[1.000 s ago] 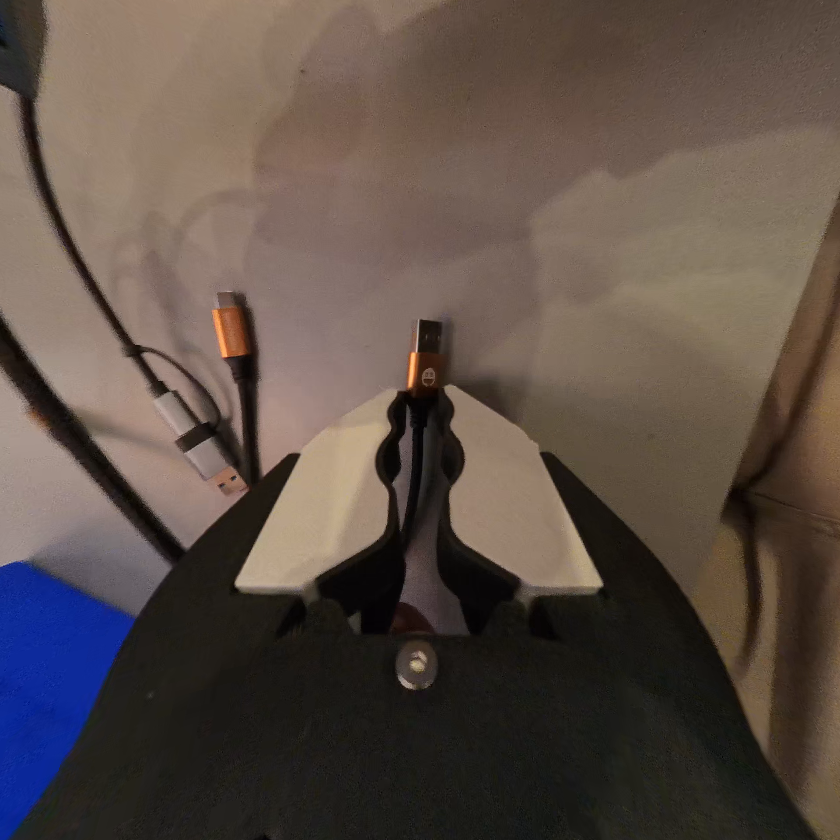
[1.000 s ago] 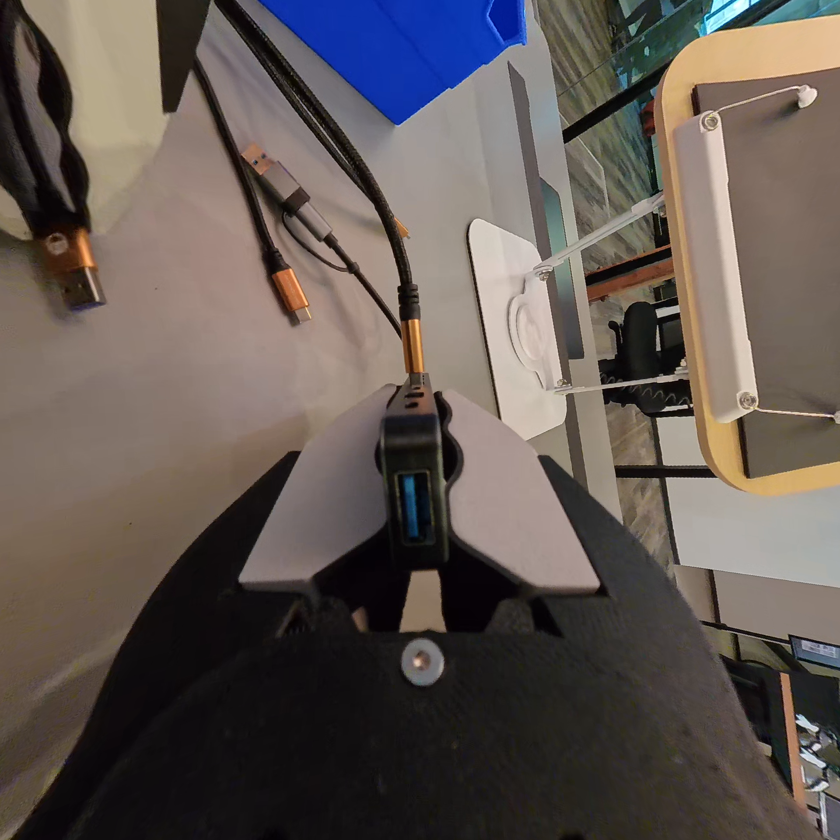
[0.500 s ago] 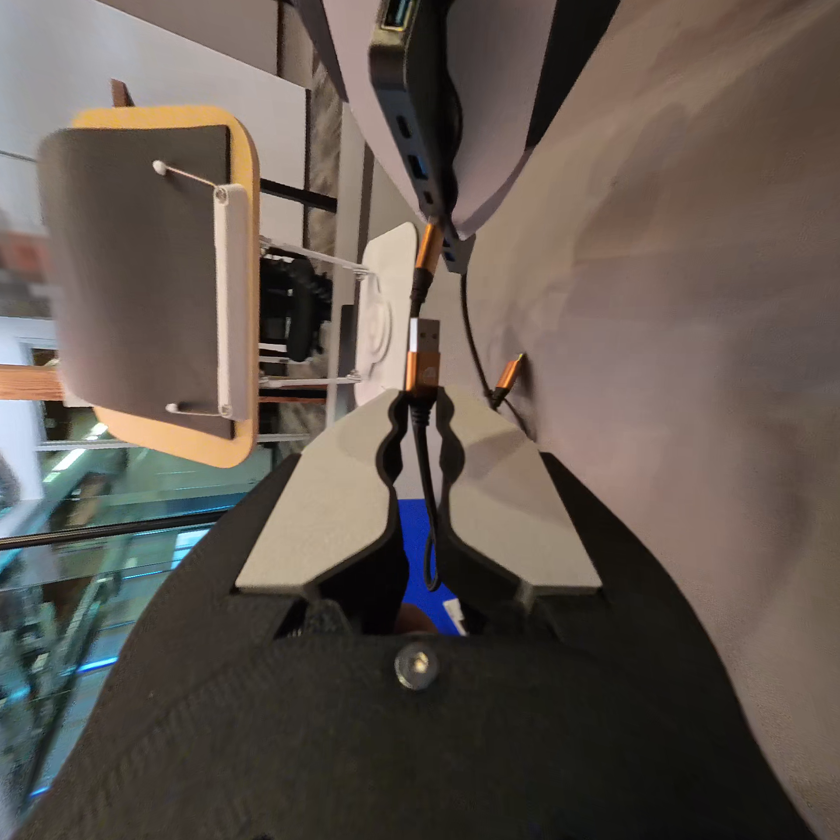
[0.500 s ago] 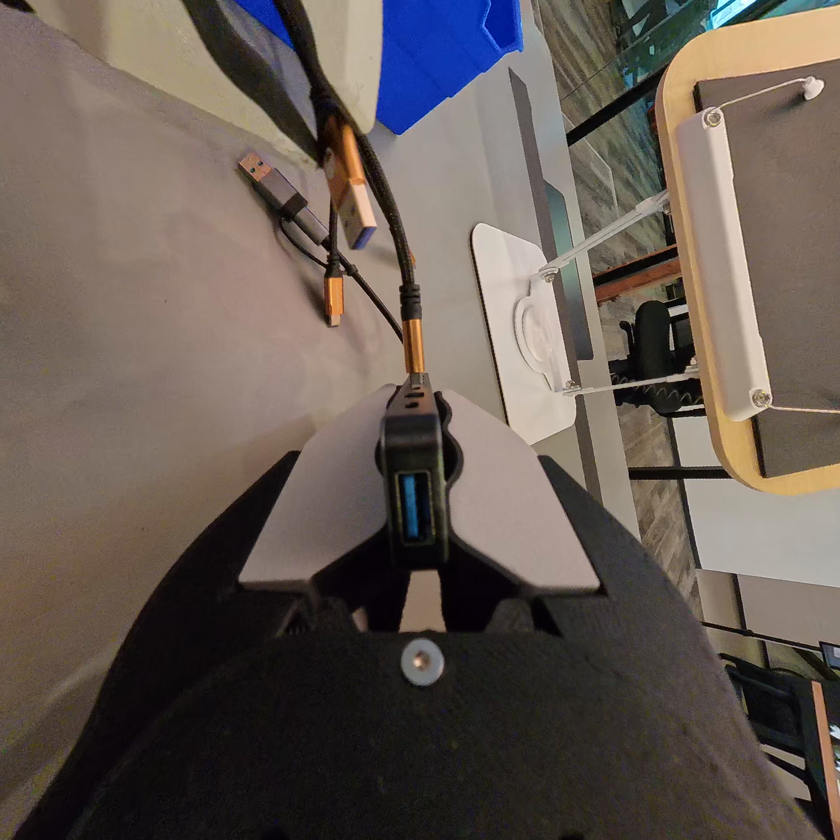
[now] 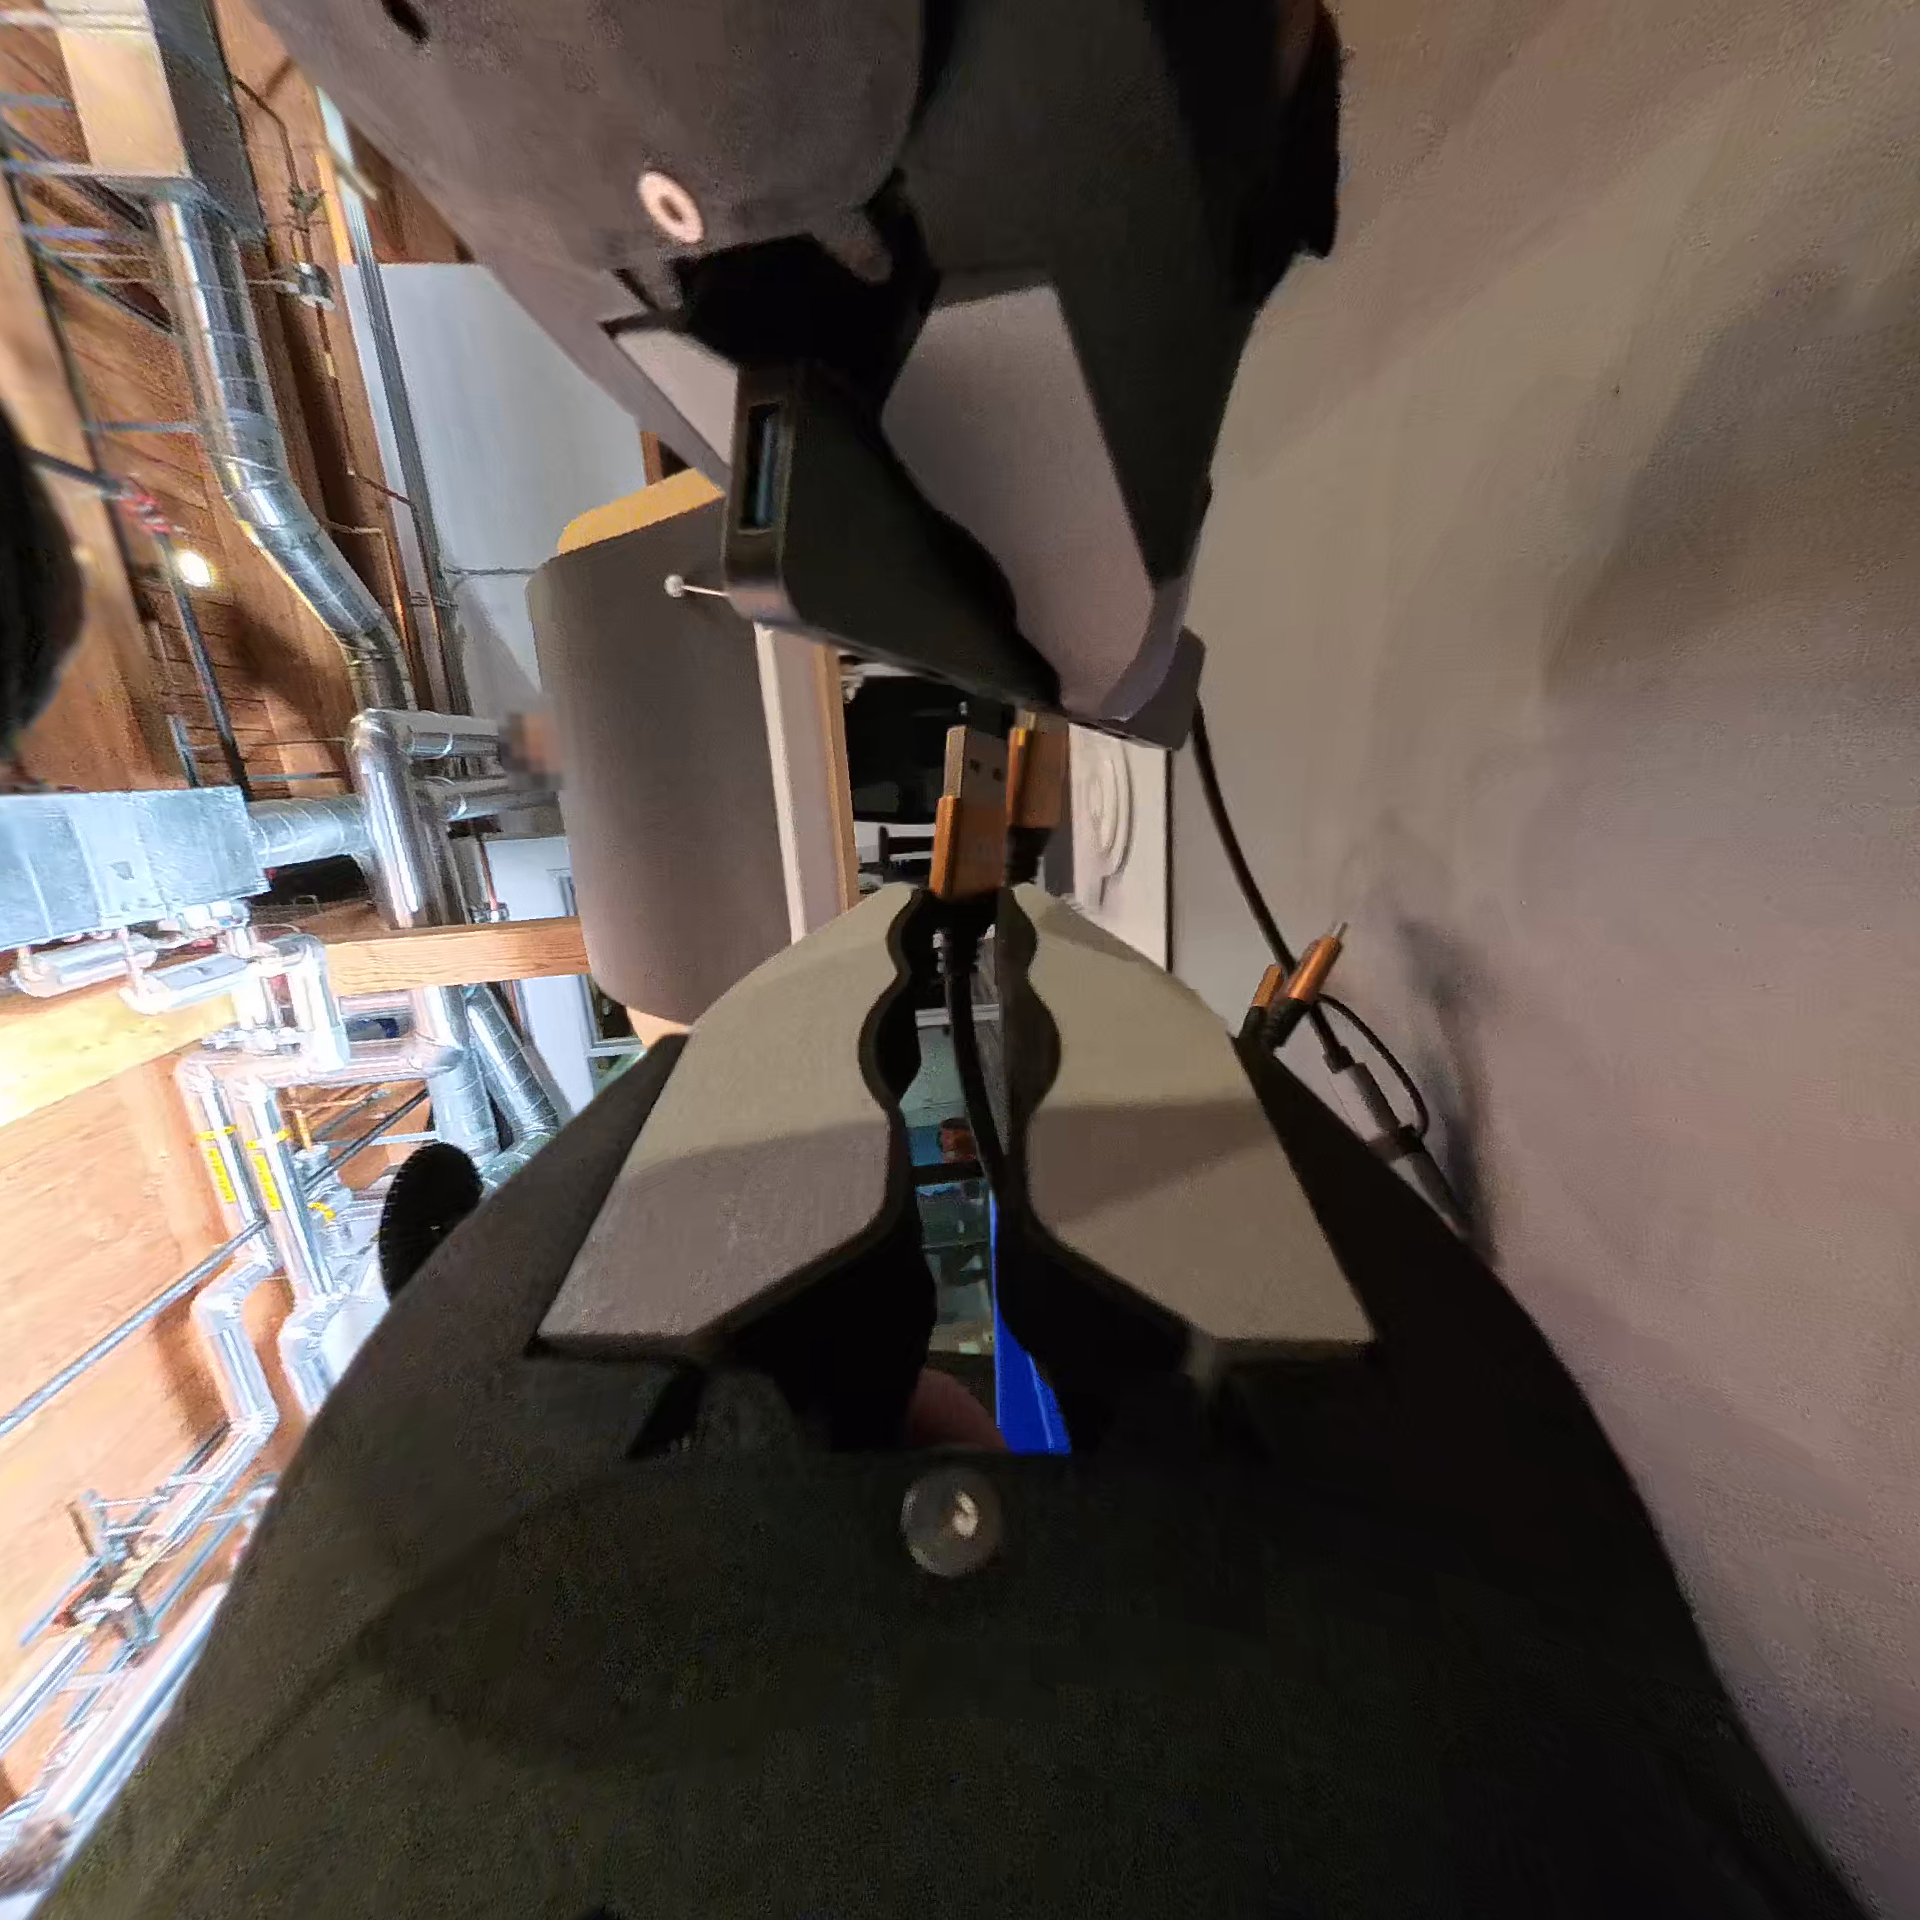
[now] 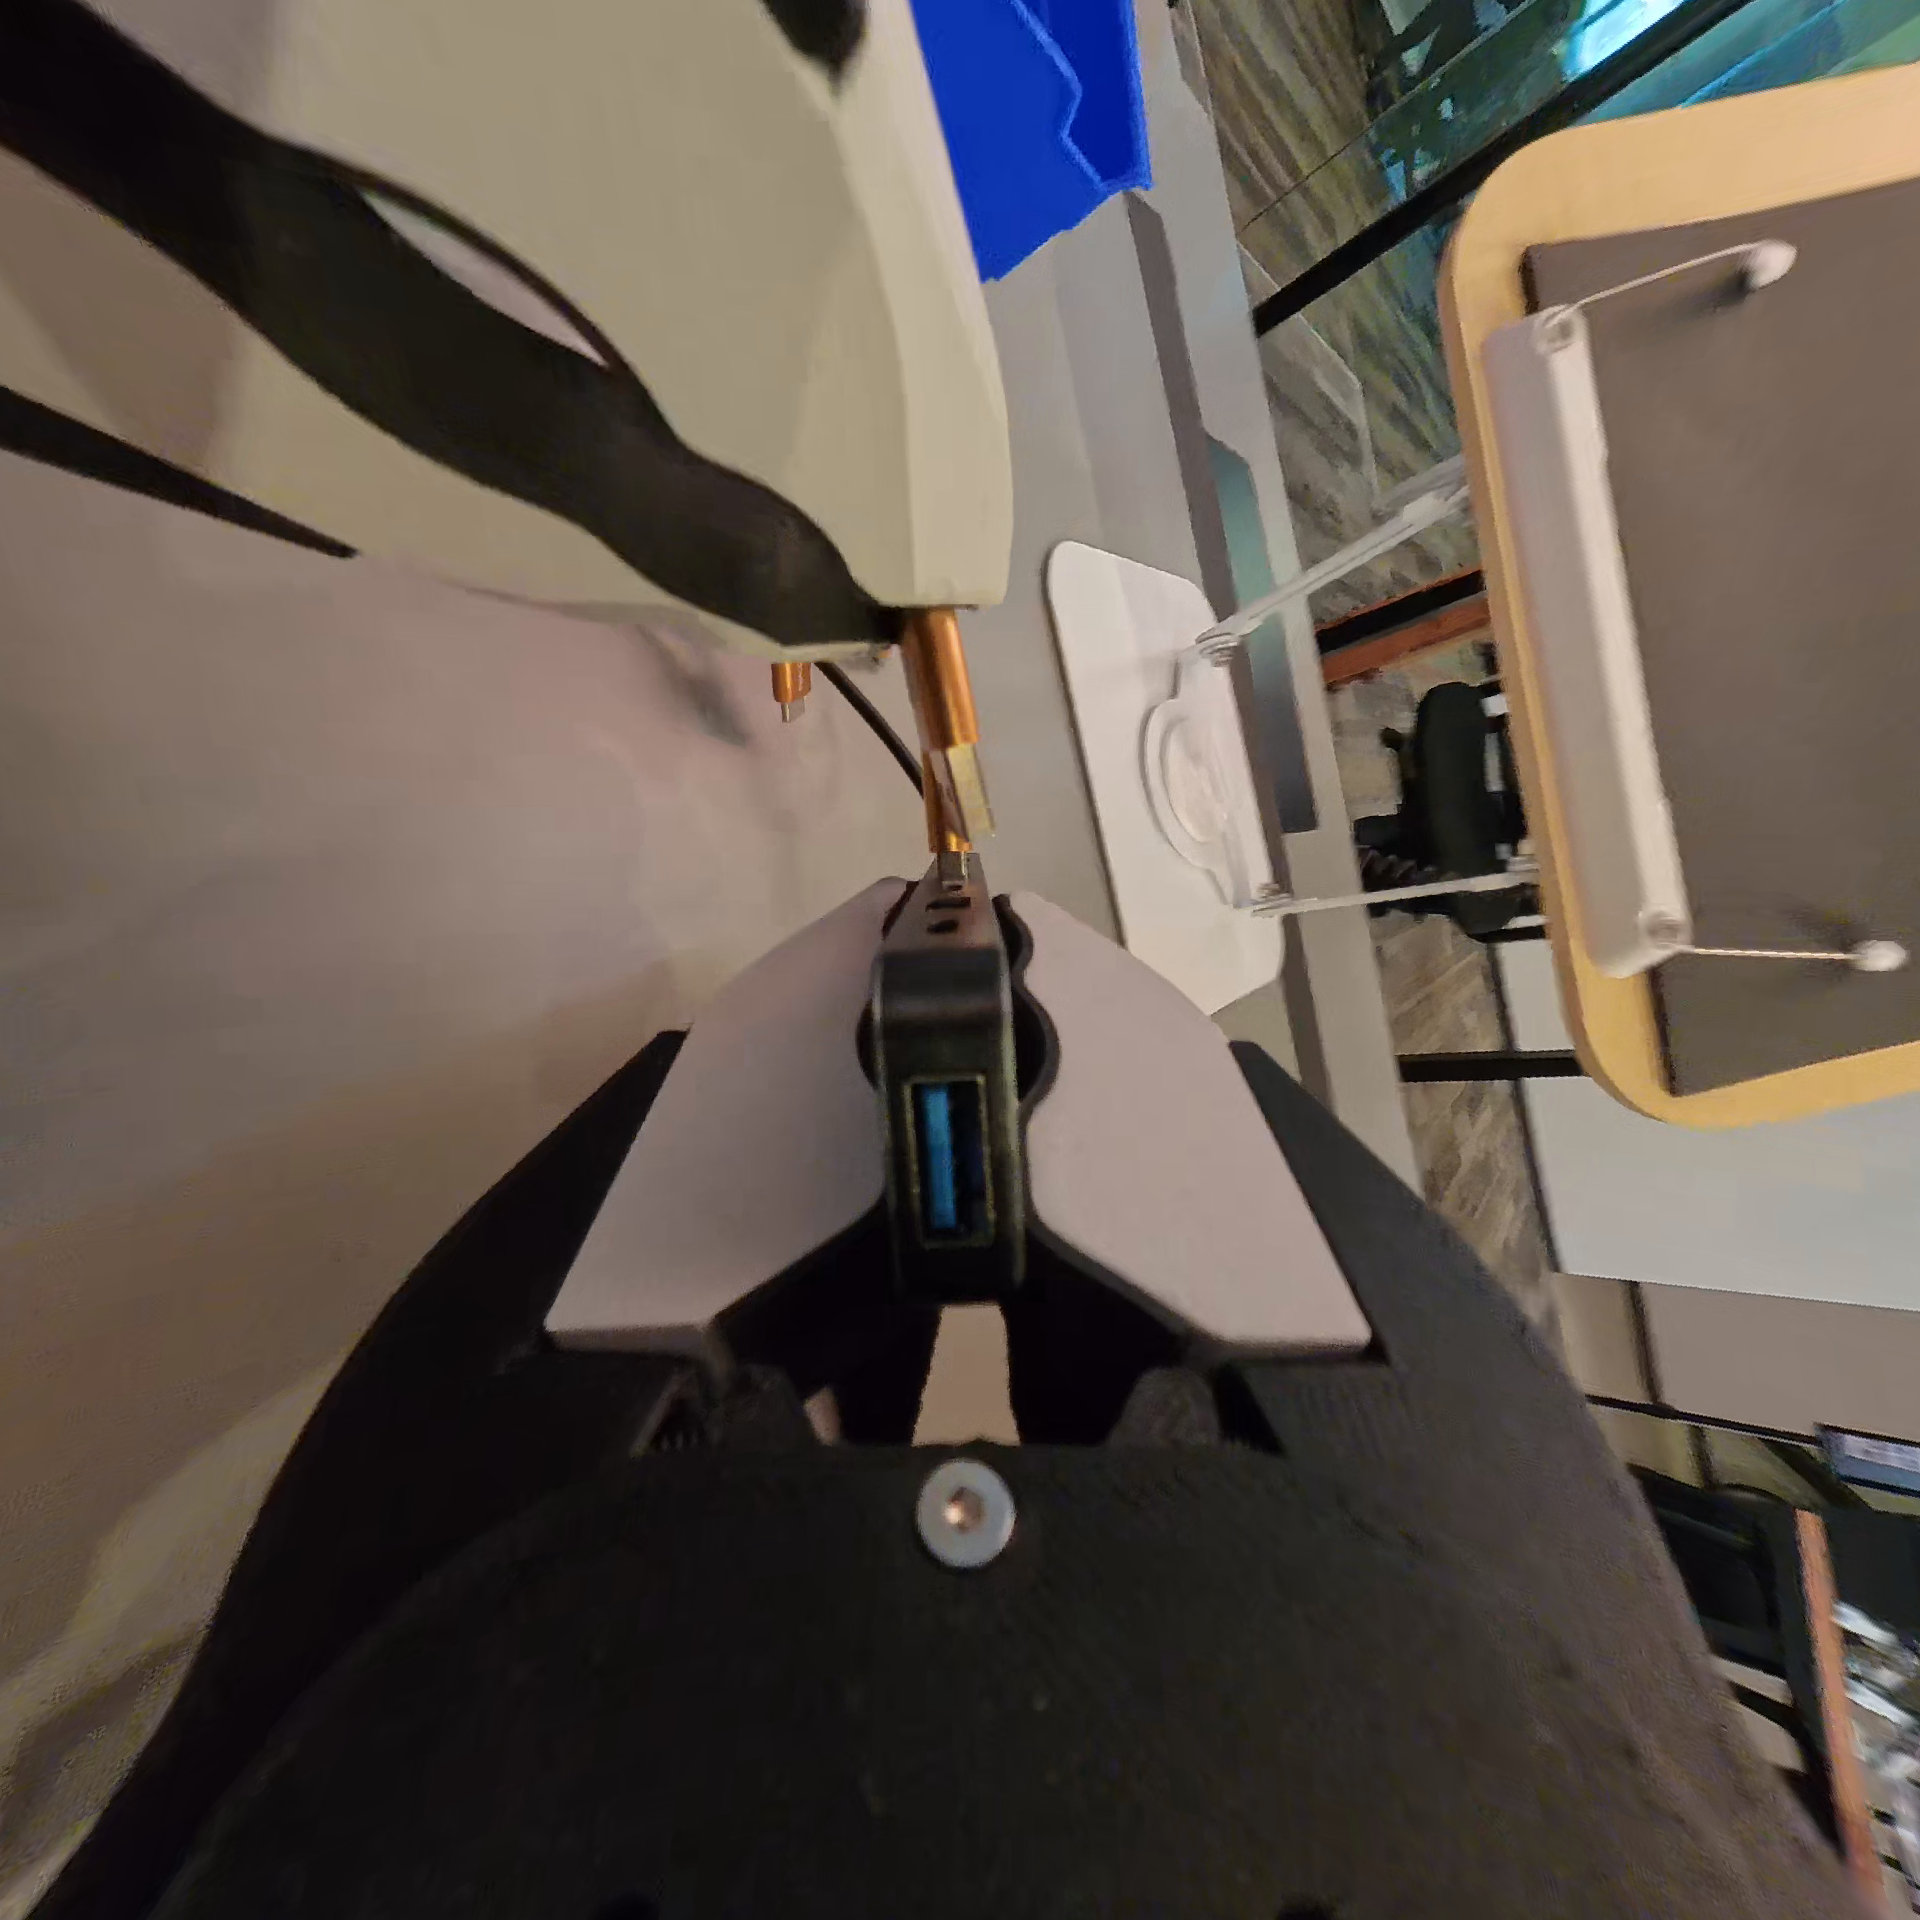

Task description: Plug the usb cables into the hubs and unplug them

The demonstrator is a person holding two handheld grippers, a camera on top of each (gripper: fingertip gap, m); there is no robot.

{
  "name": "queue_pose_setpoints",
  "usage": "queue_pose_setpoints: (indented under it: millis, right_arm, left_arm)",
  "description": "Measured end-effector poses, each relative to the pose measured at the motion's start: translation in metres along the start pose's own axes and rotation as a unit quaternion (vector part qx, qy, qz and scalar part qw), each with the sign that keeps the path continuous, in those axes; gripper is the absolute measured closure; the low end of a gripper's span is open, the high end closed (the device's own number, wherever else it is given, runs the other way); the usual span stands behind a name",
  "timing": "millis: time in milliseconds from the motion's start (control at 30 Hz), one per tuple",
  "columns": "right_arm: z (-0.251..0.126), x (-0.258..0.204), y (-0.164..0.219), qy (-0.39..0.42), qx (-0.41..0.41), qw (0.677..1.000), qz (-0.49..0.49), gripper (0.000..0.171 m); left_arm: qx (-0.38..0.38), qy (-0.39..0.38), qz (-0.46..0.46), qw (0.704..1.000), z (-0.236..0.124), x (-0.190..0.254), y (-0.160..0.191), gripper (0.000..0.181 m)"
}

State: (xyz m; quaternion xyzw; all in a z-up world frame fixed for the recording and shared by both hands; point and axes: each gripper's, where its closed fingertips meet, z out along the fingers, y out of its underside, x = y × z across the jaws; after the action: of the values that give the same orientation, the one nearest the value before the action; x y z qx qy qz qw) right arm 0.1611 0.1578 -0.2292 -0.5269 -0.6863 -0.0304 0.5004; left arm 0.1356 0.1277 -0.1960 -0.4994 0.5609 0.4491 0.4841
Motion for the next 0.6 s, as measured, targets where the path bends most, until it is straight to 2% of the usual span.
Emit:
queue_pose_setpoints:
  millis: [167,600]
  right_arm:
    - [-0.002,0.006,-0.007,0.037,-0.018,0.998,-0.038,0.159]
    - [-0.007,0.006,-0.011,0.023,0.026,0.999,-0.019,0.160]
  left_arm:
    - [0.011,-0.024,0.015,1.000,-0.003,-0.004,0.000,0.170]
    - [0.082,-0.071,0.034,0.994,-0.019,-0.016,-0.012,0.171]
